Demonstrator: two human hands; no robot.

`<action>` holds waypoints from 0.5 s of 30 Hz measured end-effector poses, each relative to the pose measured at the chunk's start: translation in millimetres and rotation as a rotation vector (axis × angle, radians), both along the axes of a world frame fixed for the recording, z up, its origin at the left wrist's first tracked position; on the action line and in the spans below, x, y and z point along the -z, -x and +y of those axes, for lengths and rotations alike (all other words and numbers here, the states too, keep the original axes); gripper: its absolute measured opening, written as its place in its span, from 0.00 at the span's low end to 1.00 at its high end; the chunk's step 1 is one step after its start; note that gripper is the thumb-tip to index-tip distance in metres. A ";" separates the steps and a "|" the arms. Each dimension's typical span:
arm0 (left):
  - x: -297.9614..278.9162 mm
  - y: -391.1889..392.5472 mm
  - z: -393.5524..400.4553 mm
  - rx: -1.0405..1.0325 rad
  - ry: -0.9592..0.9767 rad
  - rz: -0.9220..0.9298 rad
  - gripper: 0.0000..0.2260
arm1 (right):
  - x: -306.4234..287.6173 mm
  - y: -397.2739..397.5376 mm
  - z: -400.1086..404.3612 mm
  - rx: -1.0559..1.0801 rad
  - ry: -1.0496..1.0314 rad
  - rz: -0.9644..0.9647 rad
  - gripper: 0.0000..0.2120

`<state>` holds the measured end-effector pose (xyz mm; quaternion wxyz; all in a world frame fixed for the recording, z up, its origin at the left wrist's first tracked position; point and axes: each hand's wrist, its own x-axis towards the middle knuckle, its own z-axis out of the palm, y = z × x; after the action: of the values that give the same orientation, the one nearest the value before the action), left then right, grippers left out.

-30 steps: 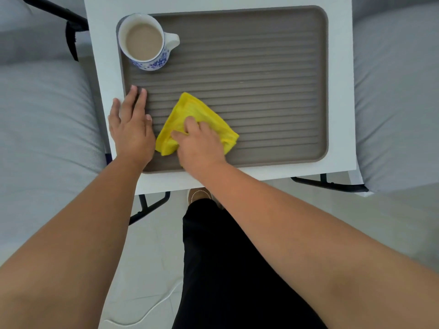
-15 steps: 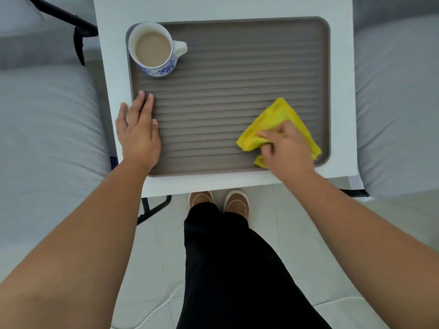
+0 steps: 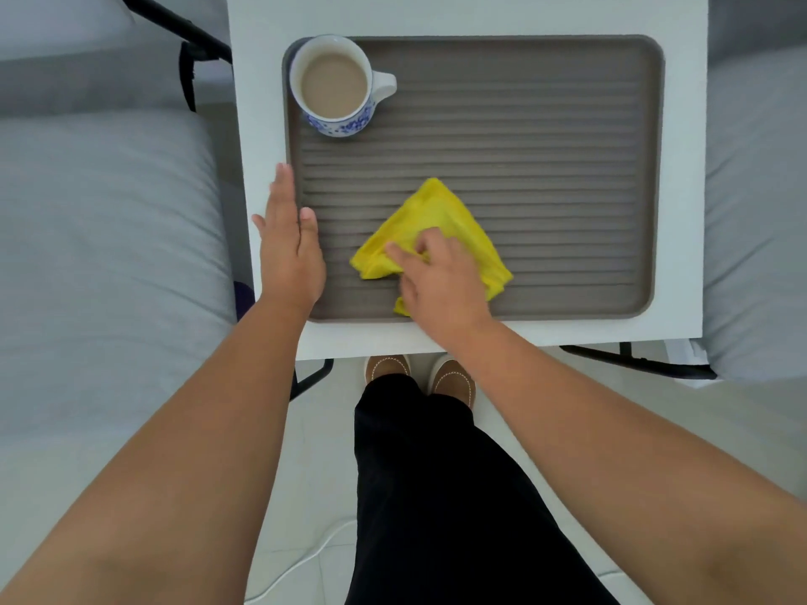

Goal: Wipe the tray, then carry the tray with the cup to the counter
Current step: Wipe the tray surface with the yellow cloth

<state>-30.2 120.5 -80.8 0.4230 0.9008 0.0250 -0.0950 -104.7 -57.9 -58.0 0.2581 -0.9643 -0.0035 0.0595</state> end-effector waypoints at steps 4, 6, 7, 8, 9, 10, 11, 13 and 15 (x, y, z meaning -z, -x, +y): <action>3.0 -2.1 4.4 0.013 -0.041 -0.019 0.25 | 0.2 -37.0 33.0 -0.133 0.095 0.030 0.20; 4.5 -1.0 8.4 0.059 -0.067 -0.026 0.25 | -0.2 -45.9 27.9 -0.119 0.117 0.047 0.21; 5.1 0.2 9.9 0.084 -0.084 -0.028 0.25 | -0.6 -46.9 21.1 -0.088 0.126 0.056 0.21; 5.5 1.3 11.1 0.102 -0.103 -0.032 0.25 | -1.0 -46.1 12.0 -0.046 0.134 0.065 0.21; 5.7 2.3 11.9 0.111 -0.119 -0.034 0.25 | -1.2 -43.1 1.1 0.003 0.143 0.072 0.20; 5.8 2.8 12.0 0.114 -0.130 -0.038 0.25 | -1.7 -38.5 -11.6 0.055 0.155 0.074 0.20; 5.7 3.1 11.5 0.113 -0.138 -0.042 0.24 | -2.5 -32.8 -25.8 0.104 0.168 0.066 0.20; 5.2 3.4 10.1 0.105 -0.151 -0.048 0.24 | -4.1 -20.8 -57.2 0.198 0.188 0.033 0.19; 4.7 4.2 9.4 0.099 -0.158 -0.050 0.24 | -5.5 -9.8 -89.4 0.295 0.203 0.013 0.18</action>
<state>-34.4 130.0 -85.5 0.3458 0.9336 -0.0226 -0.0909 -94.9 -147.3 -52.5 0.1654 -0.9750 0.1458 0.0273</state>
